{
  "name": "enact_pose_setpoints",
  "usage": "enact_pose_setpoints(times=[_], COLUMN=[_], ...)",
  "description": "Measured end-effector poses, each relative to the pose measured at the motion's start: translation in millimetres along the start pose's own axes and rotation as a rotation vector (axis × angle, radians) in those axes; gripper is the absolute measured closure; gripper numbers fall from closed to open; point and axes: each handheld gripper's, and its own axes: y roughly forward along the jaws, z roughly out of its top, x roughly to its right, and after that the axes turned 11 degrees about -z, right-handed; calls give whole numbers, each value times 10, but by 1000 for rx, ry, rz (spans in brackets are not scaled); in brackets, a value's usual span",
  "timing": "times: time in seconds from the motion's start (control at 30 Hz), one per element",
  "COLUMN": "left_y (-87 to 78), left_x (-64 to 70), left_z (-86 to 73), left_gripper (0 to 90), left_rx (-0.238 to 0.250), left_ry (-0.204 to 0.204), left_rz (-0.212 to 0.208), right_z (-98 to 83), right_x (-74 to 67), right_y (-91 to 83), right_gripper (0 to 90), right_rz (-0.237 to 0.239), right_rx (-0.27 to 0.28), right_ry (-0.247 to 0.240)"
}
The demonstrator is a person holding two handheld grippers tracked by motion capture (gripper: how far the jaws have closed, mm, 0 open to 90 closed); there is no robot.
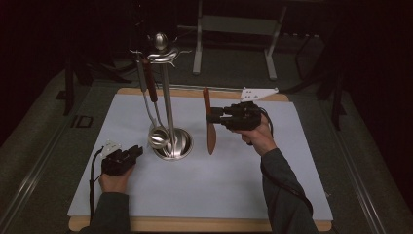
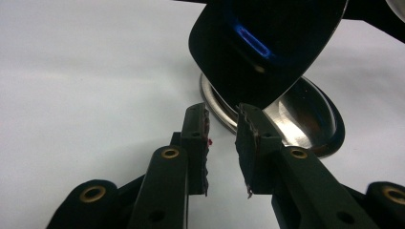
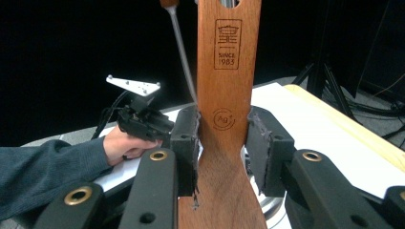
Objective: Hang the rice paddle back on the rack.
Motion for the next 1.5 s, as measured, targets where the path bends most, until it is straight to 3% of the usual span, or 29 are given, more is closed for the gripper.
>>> enact_pose_setpoints(times=[0.83,1.5], left_y=[-1,-2], left_x=[-1,-1], left_z=[0,0], left_gripper=[738,739], left_rx=[0,1], left_ry=[1,1], left_rz=[-1,-1], right_z=[376,549], right_x=[-162,-221], right_y=[54,94], right_gripper=[664,664], right_rz=[37,47], right_rx=[41,62], right_ry=[-53,-69])
